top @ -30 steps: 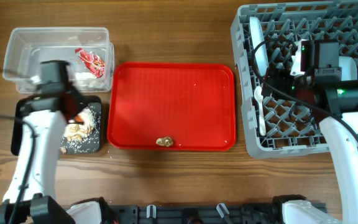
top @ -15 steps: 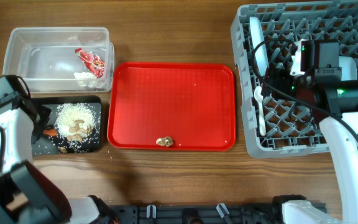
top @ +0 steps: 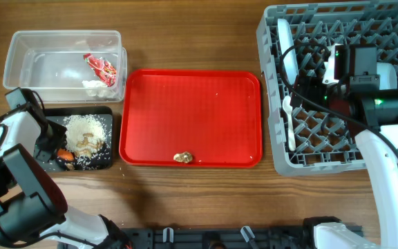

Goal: Sort waste into correct bins and load items into the dishwasher rack
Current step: 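Carry the carrot left and release it onto the black tray, then move the left gripper back over the red tray toward the mushroom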

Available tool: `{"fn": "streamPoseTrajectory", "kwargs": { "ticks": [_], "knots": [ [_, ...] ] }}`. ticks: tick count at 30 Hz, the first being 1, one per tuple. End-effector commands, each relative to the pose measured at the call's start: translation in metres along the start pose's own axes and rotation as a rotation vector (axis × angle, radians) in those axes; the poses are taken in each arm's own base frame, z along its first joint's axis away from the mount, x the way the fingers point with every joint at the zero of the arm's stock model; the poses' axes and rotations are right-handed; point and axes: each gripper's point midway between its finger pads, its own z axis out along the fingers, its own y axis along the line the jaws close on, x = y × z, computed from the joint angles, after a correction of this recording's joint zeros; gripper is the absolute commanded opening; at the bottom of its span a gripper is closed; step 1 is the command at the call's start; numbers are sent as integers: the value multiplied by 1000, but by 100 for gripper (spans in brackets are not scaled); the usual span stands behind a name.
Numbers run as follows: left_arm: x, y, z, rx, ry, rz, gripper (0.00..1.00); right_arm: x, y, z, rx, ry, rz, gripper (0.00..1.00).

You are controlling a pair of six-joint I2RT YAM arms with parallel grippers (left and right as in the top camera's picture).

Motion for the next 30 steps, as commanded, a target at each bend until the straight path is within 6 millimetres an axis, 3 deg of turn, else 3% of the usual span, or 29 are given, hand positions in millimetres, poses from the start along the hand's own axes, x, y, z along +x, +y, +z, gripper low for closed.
{"fn": "streamPoseTrajectory", "kwargs": {
  "ticks": [1,5,8,13,17,21,23,27,30],
  "knots": [
    [-1,1,2,-4,1,-12,49,-1,1,-3,-10,-7,21,97],
    [2,-5,-3,40,22,1,57,-1,1,-3,-10,-7,20,97],
    [0,-13,-18,92,19,-1,60,-1,1,-3,-10,-7,20,97],
    [-9,-30,-70,197,-96,27,63,-2,1,-3,-10,-8,20,97],
    [-1,-52,-111,299,-184,92,67,-2,1,-3,-10,-11,20,97],
    [39,-94,-143,443,-188,260,74,-2,1,-3,-10,-12,20,97],
    [76,-124,-155,533,-156,440,77,-3,1,-3,-11,-15,21,97],
    [142,-152,-161,599,-98,724,83,-3,1,-3,-11,-14,17,97],
    [193,-159,-156,582,-49,915,86,-3,1,-3,-11,-14,17,97]
  ]
}}
